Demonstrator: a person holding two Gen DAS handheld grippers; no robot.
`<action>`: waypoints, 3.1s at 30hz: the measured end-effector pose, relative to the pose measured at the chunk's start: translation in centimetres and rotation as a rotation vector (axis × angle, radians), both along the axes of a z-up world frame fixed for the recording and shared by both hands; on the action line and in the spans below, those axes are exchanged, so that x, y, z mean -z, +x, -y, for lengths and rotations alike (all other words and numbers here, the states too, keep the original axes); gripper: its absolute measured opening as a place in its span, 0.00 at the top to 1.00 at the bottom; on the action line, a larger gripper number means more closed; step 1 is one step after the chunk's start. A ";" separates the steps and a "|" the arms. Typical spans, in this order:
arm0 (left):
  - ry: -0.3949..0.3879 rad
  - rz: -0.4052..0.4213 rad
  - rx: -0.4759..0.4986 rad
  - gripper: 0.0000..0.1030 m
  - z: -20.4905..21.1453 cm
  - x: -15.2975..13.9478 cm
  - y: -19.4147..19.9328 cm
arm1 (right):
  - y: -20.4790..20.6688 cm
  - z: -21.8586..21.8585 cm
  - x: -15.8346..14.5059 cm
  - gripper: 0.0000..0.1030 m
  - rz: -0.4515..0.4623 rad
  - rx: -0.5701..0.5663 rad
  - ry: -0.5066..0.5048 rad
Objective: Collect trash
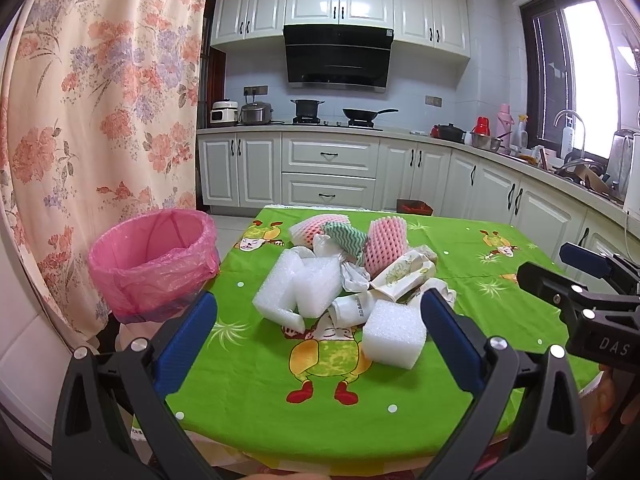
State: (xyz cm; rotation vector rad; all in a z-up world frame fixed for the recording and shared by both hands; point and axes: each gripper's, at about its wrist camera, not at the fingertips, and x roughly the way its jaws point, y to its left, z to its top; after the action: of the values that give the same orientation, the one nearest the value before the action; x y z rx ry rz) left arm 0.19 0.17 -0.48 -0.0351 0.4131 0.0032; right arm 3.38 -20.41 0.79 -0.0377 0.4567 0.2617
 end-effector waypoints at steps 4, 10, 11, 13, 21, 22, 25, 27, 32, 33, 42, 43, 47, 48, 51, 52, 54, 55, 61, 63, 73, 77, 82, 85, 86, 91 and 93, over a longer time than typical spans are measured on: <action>-0.002 -0.002 0.003 0.04 0.0 0.1 0.0 | 0.0 0.1 0.0 0.18 -0.001 0.002 0.003; -0.008 -0.008 0.004 0.04 -0.1 0.2 0.1 | 0.0 0.1 0.0 0.18 0.000 0.002 0.002; -0.007 -0.008 0.004 0.04 -0.1 0.2 0.1 | 0.0 0.1 0.0 0.18 -0.001 0.003 0.002; -0.008 -0.008 0.006 0.04 -0.1 0.2 0.1 | 0.1 0.1 0.0 0.18 -0.001 0.001 0.003; -0.011 -0.013 0.008 0.04 -0.1 0.3 0.3 | 0.0 0.2 0.1 0.18 -0.002 0.004 0.004; -0.011 -0.014 0.008 0.04 -0.1 0.3 0.3 | 0.0 0.3 0.2 0.18 -0.003 0.004 0.005; -0.011 -0.016 0.010 0.04 0.0 0.3 0.3 | 0.0 0.2 0.2 0.18 -0.002 0.005 0.002; -0.011 -0.016 0.011 0.04 0.0 0.4 0.3 | 0.0 0.3 0.2 0.18 -0.004 0.005 0.006; -0.011 -0.016 0.010 0.04 0.0 0.4 0.3 | 0.0 0.3 0.2 0.18 -0.004 0.005 0.006; -0.011 -0.016 0.010 0.04 0.0 0.4 0.3 | 0.0 0.2 0.1 0.18 -0.003 0.005 0.005; -0.011 -0.018 0.011 0.04 0.1 0.4 0.3 | 0.1 0.3 0.2 0.18 -0.007 0.005 0.007; -0.012 -0.019 0.011 0.04 0.1 0.5 0.2 | 0.0 0.3 0.2 0.18 -0.008 0.005 0.008; -0.013 -0.018 0.011 0.04 0.2 0.5 0.2 | 0.1 0.3 0.2 0.18 -0.004 0.007 0.007; -0.013 -0.018 0.012 0.04 0.2 0.5 0.2 | 0.1 0.3 0.2 0.18 -0.004 0.006 0.009; -0.012 -0.020 0.011 0.04 0.2 0.5 0.2 | 0.0 0.4 0.3 0.18 -0.005 0.007 0.008; -0.012 -0.021 0.012 0.04 0.1 0.5 0.2 | 0.1 0.4 0.2 0.18 -0.005 0.007 0.008; -0.011 -0.024 0.012 0.04 0.1 0.5 0.2 | 0.1 0.4 0.2 0.18 -0.005 0.008 0.008; -0.011 -0.025 0.012 0.04 0.1 0.5 0.2 | 0.1 0.3 0.3 0.18 -0.007 0.008 0.009; -0.012 -0.030 0.012 0.04 0.0 0.5 0.2 | 0.1 0.4 0.2 0.18 -0.006 0.008 0.010; -0.012 -0.029 0.012 0.04 0.0 0.6 0.2 | 0.1 0.3 0.2 0.18 -0.005 0.008 0.012; -0.014 -0.034 0.010 0.04 0.0 0.8 0.3 | -0.1 0.1 0.5 0.18 -0.008 0.011 0.015; -0.009 -0.030 0.014 0.04 -0.2 1.0 0.3 | 0.2 -0.2 1.1 0.18 -0.015 0.003 0.010; -0.021 -0.053 0.014 0.04 -1.8 1.9 1.2 | 1.5 -1.2 3.2 0.18 -0.071 -0.016 -0.017; -0.027 -0.088 -0.007 0.05 -3.1 3.0 2.1 | 2.6 -2.1 5.1 0.18 -0.116 -0.041 -0.039; -0.033 -0.100 -0.020 0.05 -3.6 3.6 2.5 | 3.0 -2.6 5.6 0.18 -0.130 -0.052 -0.048; -0.054 -0.146 -0.061 0.05 -5.6 5.6 4.1 | 4.9 -5.0 7.5 0.18 -0.160 -0.121 -0.075; -0.070 -0.160 -0.090 0.05 -6.5 6.4 4.8 | 5.9 -5.6 8.1 0.18 -0.179 -0.131 -0.084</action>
State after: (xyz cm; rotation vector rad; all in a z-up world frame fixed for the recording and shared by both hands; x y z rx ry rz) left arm 4.95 6.70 -6.85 -0.1229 0.5711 0.0813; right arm 9.32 -14.77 -7.35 -0.1273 0.6444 0.3768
